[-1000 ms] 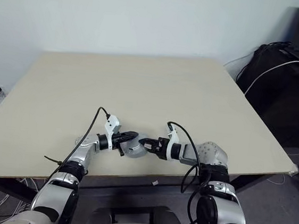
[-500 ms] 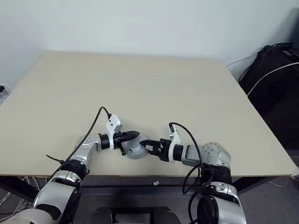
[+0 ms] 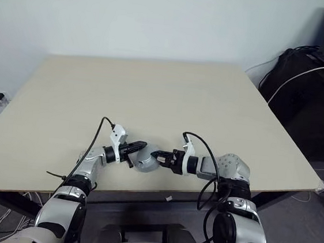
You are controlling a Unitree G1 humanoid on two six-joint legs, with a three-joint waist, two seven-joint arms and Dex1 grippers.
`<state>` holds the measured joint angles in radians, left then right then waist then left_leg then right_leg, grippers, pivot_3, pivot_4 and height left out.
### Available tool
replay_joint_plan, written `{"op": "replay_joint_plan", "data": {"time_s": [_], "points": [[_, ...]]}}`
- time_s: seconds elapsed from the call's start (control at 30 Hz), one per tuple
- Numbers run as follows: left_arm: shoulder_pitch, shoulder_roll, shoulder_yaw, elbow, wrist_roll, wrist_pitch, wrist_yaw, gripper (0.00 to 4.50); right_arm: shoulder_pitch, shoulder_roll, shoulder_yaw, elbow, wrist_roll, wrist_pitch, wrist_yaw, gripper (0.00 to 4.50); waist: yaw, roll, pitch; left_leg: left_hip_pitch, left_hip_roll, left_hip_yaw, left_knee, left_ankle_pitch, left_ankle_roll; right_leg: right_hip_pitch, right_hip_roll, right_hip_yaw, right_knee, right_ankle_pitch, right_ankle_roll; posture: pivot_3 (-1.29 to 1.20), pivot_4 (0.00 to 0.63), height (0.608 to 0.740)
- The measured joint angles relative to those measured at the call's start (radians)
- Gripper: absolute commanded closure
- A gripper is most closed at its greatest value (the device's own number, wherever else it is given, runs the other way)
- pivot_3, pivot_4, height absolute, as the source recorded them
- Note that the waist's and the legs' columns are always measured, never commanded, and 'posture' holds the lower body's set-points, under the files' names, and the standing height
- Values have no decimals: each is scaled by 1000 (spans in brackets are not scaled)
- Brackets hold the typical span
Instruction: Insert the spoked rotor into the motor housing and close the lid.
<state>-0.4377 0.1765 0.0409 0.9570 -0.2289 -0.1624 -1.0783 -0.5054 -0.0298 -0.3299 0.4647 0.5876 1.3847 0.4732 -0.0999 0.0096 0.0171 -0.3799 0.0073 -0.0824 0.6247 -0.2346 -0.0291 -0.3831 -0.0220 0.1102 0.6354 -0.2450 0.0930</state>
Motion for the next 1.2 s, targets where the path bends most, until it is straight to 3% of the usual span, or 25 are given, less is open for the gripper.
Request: {"op": "replay_joint_plan", "data": {"time_s": [0.07, 0.2, 0.4, 0.67, 1.03, 1.2], "points": [[23, -12, 9, -48, -26, 50, -4, 4500, 0, -1, 0, -1, 5, 0, 3, 2384, -1, 0, 2, -1, 0, 0, 0, 0, 0, -1, 0, 0, 0, 0, 0, 0, 0, 740], [137, -55, 1, -421, -137, 337, 48, 4500, -9, 0, -8, -13, 33, -7, 18, 2610, -3, -1, 4, -15, -1, -1, 3, 0, 0, -14, 0, 0, 4, 1, 2, 0, 0, 740], [218, -37, 24, -852, -290, 662, 221, 4500, -18, 4, -11, -19, 57, -16, 21, 2736, -9, -1, 5, -14, 0, -1, 3, 0, 0, -15, 1, 0, 8, 0, 0, 0, 0, 740], [276, -19, 56, -999, -384, 813, 341, 4500, -18, 0, -11, -19, 63, -23, 20, 2736, -9, -3, 7, -14, 0, -1, 5, 1, -1, -14, 1, 0, 7, 1, 1, 0, 0, 740], [465, -67, 216, -1062, -692, 1059, 528, 4500, -68, 11, -157, -59, 148, -25, -45, 2736, -10, -3, 9, -14, 0, -1, 5, 1, -1, -14, 1, 0, 7, 0, 1, 0, 0, 740], [518, -117, 287, -1092, -839, 1130, 660, 3226, -94, 36, -202, -82, 193, -21, -93, 2736, -8, -4, 10, -14, 0, -1, 5, 1, -1, -14, 1, 0, 6, 0, 1, 0, 0, 740]]}}
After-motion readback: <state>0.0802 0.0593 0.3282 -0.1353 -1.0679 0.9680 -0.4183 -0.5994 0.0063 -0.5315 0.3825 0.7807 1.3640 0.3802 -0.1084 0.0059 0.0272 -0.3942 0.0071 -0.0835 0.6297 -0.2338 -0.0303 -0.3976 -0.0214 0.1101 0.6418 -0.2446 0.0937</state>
